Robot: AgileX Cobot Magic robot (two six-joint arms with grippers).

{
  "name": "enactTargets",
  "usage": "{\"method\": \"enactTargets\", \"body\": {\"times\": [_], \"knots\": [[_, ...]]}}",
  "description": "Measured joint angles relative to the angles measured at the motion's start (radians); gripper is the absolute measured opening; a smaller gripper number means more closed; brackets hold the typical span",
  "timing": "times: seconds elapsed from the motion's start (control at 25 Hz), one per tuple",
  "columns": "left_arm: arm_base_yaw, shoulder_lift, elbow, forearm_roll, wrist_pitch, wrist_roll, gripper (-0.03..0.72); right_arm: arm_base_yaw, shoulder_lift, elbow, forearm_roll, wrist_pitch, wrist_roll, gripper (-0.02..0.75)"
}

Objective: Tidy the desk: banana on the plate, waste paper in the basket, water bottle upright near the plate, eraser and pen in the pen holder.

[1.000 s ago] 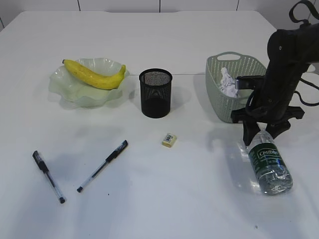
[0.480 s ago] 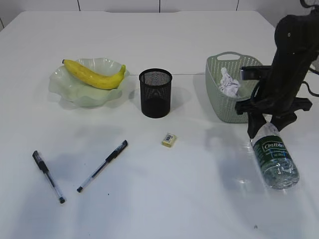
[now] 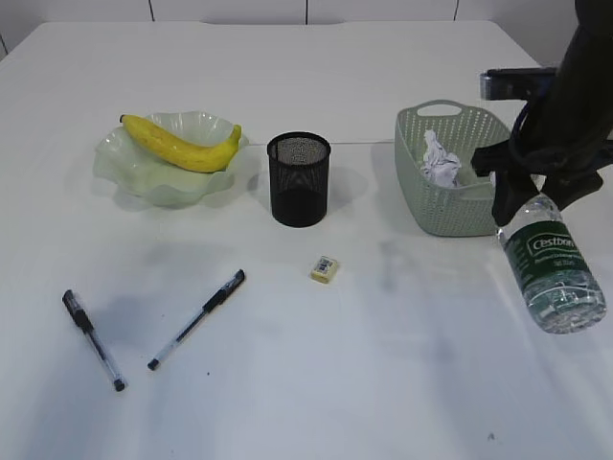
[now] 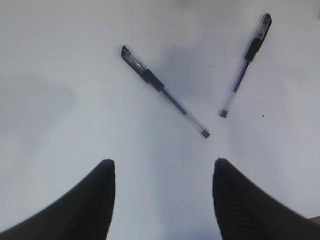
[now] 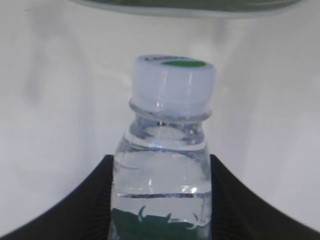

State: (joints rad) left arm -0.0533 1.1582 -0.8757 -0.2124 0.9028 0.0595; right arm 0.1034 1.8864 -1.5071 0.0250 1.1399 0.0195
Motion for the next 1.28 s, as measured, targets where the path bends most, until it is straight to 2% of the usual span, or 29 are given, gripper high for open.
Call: {"method": "enactTargets", "body": {"times": [0.24, 0.44, 0.72, 0.92, 1.04, 1.28], "knots": [[0.000, 0.000, 0.000, 0.000, 0.000, 0.000, 0.433, 0.020, -0.154, 0.077, 0.032, -0.008, -0.044, 0.358], [0.000, 0.000, 0.000, 0.000, 0.000, 0.000, 0.433, 0.057, -0.313, 0.218, 0.076, -0.085, -0.090, 0.357], [0.000, 0.000, 0.000, 0.000, 0.000, 0.000, 0.433, 0.062, -0.481, 0.388, 0.099, -0.160, -0.144, 0.357], [0.000, 0.000, 0.000, -0.002, 0.000, 0.000, 0.433, 0.062, -0.540, 0.463, 0.183, -0.222, -0.219, 0.356], [0.000, 0.000, 0.000, -0.002, 0.000, 0.000, 0.433, 0.062, -0.540, 0.473, 0.286, -0.259, -0.311, 0.356], [0.000, 0.000, 0.000, -0.006, 0.000, 0.000, 0.433, 0.062, -0.511, 0.473, 0.717, -0.282, -0.666, 0.356]]}}
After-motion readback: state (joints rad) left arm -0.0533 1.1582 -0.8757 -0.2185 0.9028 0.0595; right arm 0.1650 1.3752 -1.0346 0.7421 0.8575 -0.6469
